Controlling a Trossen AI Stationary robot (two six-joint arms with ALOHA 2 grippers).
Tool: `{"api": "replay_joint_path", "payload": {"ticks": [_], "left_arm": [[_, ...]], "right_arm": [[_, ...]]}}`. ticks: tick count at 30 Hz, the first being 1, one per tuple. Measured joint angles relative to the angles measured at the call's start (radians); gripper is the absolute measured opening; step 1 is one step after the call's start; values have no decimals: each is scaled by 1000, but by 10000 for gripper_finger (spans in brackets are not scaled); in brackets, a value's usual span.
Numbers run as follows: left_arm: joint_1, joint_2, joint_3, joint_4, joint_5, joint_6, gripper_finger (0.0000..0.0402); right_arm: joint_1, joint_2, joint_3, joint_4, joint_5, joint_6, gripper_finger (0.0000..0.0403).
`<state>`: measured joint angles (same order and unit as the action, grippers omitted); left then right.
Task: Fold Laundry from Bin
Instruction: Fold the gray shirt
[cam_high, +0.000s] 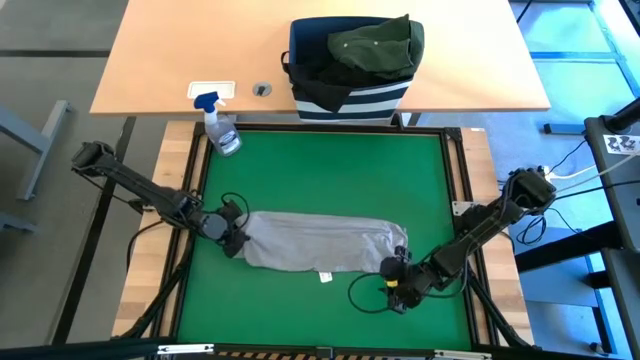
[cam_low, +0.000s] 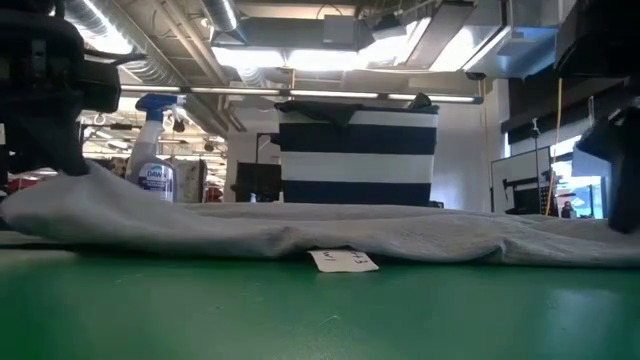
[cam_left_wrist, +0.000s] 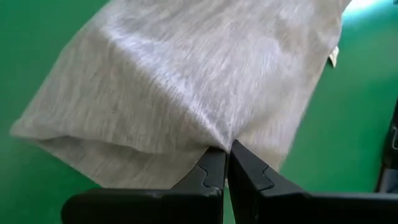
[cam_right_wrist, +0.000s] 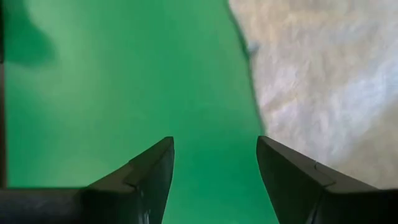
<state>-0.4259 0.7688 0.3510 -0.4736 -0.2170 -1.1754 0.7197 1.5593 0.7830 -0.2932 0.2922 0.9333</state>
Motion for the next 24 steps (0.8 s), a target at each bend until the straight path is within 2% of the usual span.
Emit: {"api": "replay_joint_path", "payload": {"ticks": [3,8,17,20,24], "left_arm": [[0,-20,41,-126,-7,28,3],[0,-26,104,-298,-82,95,3],[0,-17,90,-417,-92,135,9],[0,-16,90,-421,-73,137,35],[1,-16,91,-441,-20,138,92]], "right_arm": [[-12,-2,0,0,52,-32,227],[-49,-7,0,-6,109,-83,227],[-86,-7,0,-53,120,-105,227],[-95,-7,0,-51,127,-104,227],[-117,-15,0,-50,122,-103,227]]}}
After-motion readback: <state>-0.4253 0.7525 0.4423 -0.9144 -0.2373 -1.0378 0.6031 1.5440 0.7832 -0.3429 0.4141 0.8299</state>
